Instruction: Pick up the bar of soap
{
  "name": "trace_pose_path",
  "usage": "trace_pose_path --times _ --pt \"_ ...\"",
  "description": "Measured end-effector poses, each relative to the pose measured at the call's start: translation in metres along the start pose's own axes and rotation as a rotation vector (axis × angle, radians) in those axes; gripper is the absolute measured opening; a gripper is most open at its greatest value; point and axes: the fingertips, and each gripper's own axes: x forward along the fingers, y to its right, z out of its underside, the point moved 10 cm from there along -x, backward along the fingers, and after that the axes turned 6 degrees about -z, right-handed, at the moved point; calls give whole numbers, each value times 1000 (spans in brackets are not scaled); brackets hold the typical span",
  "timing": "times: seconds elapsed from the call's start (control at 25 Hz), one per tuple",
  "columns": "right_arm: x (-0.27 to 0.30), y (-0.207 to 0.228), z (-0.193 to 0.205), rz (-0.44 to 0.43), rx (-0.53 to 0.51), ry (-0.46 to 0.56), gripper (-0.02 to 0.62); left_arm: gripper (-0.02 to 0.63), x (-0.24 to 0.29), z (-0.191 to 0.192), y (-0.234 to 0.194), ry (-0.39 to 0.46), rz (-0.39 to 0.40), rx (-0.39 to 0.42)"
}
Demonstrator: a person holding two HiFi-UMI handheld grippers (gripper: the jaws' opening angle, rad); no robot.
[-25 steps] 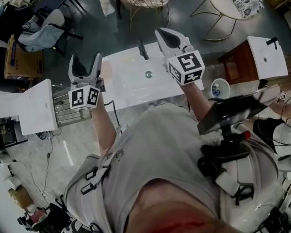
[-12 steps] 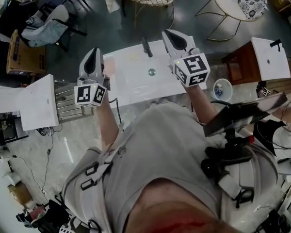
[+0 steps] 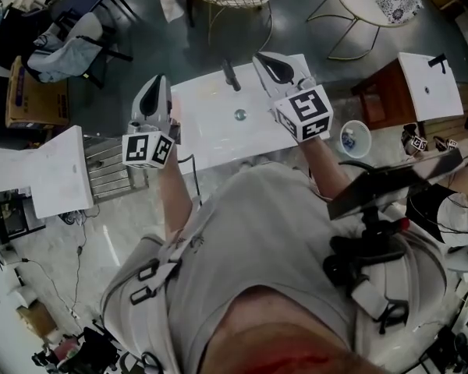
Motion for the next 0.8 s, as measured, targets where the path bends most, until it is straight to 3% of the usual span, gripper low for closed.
trace_pose_path --times 0.8 --pt "8 -4 5 -47 8 -22 2 -3 -23 19 -8 -36 -49 -96"
